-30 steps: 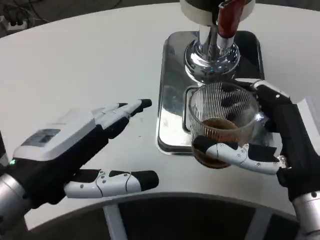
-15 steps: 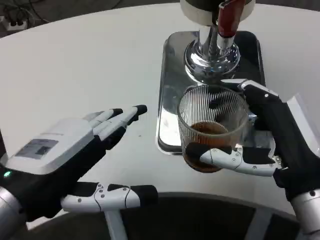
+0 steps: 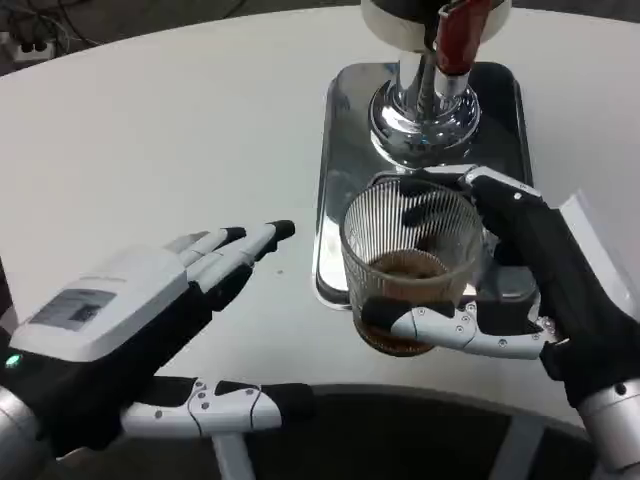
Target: Grasp the cup under the faucet to collect the drink, then remove the cup.
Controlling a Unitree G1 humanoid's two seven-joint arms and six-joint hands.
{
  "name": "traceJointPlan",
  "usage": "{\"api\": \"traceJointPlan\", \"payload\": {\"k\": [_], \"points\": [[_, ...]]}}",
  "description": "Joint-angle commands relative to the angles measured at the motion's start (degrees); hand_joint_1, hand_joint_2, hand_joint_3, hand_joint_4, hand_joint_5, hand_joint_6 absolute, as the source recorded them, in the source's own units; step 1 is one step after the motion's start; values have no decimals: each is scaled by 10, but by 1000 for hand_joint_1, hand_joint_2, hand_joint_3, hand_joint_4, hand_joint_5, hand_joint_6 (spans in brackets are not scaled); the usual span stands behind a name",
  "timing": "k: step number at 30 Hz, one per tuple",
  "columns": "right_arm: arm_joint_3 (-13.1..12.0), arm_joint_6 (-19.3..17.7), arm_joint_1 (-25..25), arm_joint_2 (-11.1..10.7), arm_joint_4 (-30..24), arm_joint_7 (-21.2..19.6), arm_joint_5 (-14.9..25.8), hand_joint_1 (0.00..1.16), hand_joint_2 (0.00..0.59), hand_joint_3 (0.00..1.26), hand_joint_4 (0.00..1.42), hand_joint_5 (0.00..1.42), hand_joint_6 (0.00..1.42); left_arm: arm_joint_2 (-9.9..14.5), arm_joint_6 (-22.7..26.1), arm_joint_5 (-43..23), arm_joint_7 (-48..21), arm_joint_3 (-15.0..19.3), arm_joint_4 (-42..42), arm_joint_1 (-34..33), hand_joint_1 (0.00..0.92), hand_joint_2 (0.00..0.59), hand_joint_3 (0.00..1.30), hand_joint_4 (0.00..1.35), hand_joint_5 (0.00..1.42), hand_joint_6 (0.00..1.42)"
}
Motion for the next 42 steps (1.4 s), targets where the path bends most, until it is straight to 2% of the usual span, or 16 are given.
{"api": "traceJointPlan", "payload": {"k": [1, 19, 42], "points": [[4, -27, 6, 4, -25, 4, 13, 992, 126, 880, 1013, 1220, 1321, 3, 1, 0, 3, 8, -7, 12, 0, 75, 0, 0, 0, 13], [-10, -34, 12, -9, -34, 18, 21, 988, 134, 889, 1013, 1220, 1319, 5, 7, 21, 2, 3, -5, 8, 0, 74, 0, 0, 0, 0], [-9, -41, 11, -11, -28, 16, 21, 974, 125, 907, 1039, 1233, 1340, 11, 11, 24, -3, 0, 8, -1, 0, 74, 0, 0, 0, 0]]}}
